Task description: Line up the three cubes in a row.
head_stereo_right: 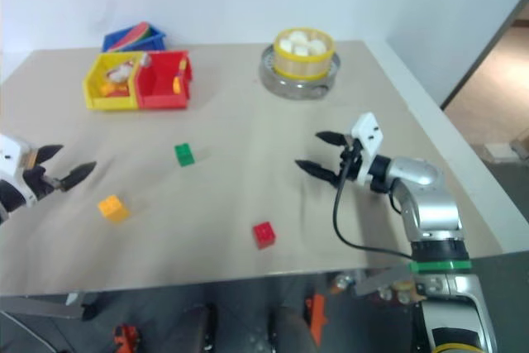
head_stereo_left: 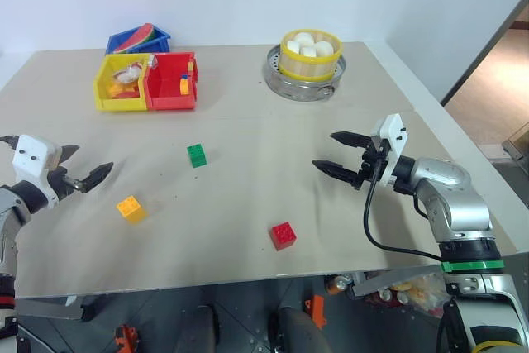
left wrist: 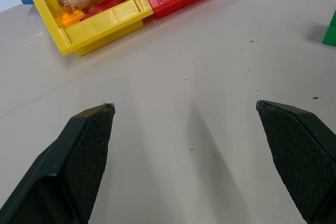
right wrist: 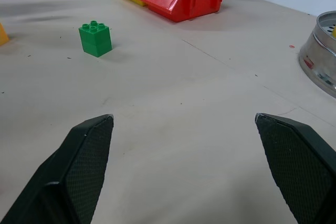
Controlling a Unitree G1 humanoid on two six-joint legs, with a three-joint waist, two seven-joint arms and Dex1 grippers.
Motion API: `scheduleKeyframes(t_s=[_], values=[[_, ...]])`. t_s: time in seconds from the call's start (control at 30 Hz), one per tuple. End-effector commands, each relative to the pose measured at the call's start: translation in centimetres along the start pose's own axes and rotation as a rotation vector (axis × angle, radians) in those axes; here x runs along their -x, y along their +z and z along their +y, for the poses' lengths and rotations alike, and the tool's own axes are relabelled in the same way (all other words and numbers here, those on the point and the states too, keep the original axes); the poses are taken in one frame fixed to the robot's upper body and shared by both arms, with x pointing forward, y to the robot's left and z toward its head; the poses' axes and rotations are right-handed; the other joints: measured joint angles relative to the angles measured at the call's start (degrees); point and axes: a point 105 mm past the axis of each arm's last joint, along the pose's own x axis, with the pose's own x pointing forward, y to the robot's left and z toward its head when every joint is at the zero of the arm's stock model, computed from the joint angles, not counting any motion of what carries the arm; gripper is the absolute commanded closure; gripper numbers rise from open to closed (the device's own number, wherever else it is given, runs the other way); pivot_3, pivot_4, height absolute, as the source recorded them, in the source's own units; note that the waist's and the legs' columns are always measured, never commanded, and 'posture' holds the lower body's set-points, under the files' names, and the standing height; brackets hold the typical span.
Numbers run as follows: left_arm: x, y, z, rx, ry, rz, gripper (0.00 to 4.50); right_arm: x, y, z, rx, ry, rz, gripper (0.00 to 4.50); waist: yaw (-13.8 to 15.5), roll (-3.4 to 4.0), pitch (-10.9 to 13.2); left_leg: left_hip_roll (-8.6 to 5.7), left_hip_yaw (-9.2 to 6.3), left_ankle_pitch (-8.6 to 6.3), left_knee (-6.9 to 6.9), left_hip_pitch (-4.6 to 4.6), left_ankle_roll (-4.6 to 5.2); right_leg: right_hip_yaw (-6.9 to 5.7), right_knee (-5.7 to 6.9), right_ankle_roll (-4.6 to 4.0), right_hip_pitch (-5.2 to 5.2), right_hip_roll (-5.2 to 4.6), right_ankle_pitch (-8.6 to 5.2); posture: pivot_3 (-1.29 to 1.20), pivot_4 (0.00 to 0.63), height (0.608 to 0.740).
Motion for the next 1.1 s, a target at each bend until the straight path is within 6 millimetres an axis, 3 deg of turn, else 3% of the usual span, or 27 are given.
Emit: scheduleKeyframes(t_s=[0.03, 0.47, 0.53, 0.63, 0.73, 0.8, 0.87, 0.97, 1.1], values=[[0.1, 1.2, 0.5, -0.021, 0.033, -0.069, 0.03, 0.0, 0.7, 0.0, 0.029, 0.013, -0.016, 0.0, 0.0, 0.0, 0.0, 0.0, 0.0, 0.0, 0.0, 0.0, 0.0, 0.0, 0.0, 0.0, 0.0, 0.0, 0.0, 0.0, 0.15, 0.74], [0.3, 0.8, 1.4, 0.094, 0.134, -0.13, 0.03, 0.0, -0.1, 0.2, 0.016, 0.04, 0.0, 0.0, 0.0, -0.01, 0.0, 0.0, 0.02, 0.0, 0.02, 0.04, 0.0, 0.01, 0.02, 0.01, 0.04, 0.0, 0.02, 0.0, 0.15, 0.74], [0.4, 1.9, 1.0, 0.083, 0.078, -0.161, 0.03, 0.0, 0.1, 0.2, 0.03, 0.045, -0.006, 0.0, 0.0, -0.01, 0.0, 0.0, 0.02, 0.0, 0.03, 0.03, 0.0, 0.01, 0.02, 0.01, 0.04, 0.0, 0.03, 0.0, 0.15, 0.74], [0.6, 5.9, -2.7, -0.016, -0.176, -0.232, 0.03, 0.1, 2.0, 1.2, 0.067, 0.097, -0.039, 0.0, 0.0, -0.1, 0.1, 0.0, 0.01, 0.0, 0.03, 0.02, 0.0, 0.0, 0.02, 0.01, 0.03, 0.01, 0.03, 0.0, 0.15, 0.74], [1.3, 8.0, -7.3, -0.114, -0.415, -0.233, 0.03, 0.3, 4.0, 2.9, 0.084, 0.186, -0.068, 0.0, 0.0, -0.12, 0.1, 0.0, 0.01, 0.0, 0.03, -0.17, -0.02, 0.04, 0.04, 0.02, -0.15, -0.01, 0.02, 0.0, 0.15, 0.74], [1.8, 9.3, -10.2, -0.109, -0.55, -0.254, 0.03, 0.5, 5.2, 5.7, 0.095, 0.308, -0.079, 0.0, 0.0, -0.11, 0.1, -0.02, 0.01, -0.03, 0.02, -0.16, -0.07, 0.09, 0.04, 0.05, -0.14, -0.03, -0.02, 0.0, 0.15, 0.74], [2.4, 9.4, -13.1, -0.122, -0.679, -0.238, 0.03, 0.5, 5.8, 8.7, 0.116, 0.439, -0.075, 0.0, 0.0, -0.11, 0.1, -0.01, 0.01, -0.07, 0.02, -0.1, -0.13, 0.11, 0.05, 0.08, -0.09, -0.02, -0.08, 0.0, 0.15, 0.74], [2.7, 8.7, -15.3, -0.124, -0.791, -0.208, 0.03, 0.4, 6.4, 11.6, 0.105, 0.561, -0.078, 0.0, -0.1, -0.11, 0.1, 0.01, 0.0, -0.19, 0.03, 0.13, -0.27, 0.12, 0.05, 0.03, 0.13, 0.02, -0.23, 0.0, 0.15, 0.74], [2.5, 7.2, -18.1, -0.121, -0.912, -0.179, 0.03, 0.0, 4.7, 14.0, 0.145, 0.672, -0.024, 0.0, 0.0, -0.12, 0.1, 0.16, -0.01, -0.19, 0.07, 0.23, -0.26, 0.09, 0.05, -0.33, 0.16, 0.18, -0.3, 0.0, 0.15, 0.74]])
